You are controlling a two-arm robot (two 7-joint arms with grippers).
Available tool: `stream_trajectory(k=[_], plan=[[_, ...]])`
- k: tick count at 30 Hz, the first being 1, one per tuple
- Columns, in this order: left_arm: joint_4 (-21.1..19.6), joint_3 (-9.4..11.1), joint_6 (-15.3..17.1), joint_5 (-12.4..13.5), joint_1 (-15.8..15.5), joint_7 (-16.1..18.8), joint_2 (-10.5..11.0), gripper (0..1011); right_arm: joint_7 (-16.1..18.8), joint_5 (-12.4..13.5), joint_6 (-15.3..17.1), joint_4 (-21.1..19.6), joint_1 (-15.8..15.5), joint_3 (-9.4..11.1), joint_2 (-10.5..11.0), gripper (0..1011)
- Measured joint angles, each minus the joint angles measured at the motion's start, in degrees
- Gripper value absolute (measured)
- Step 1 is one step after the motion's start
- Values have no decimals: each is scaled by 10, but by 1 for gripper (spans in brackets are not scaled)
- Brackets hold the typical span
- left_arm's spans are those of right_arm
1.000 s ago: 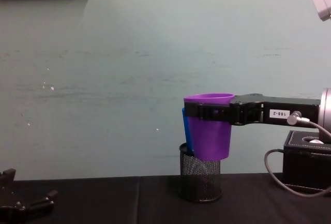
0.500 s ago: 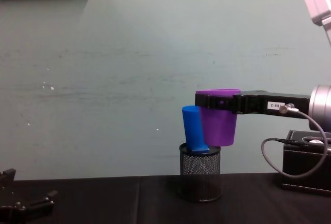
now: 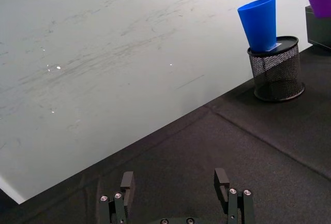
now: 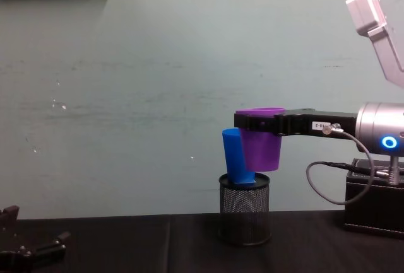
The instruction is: Pick up one cup with a gripper and tap it against the other cup.
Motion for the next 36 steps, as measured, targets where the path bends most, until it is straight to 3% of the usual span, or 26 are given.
stream_trajectory(k=[29,36], plan=[[0,0,0,0,0,0,0,1012,23,-48,-47,125,65,19,-55,748],[0,0,0,0,0,0,0,1011,32,-56,-67,175,85,27,-71,748]])
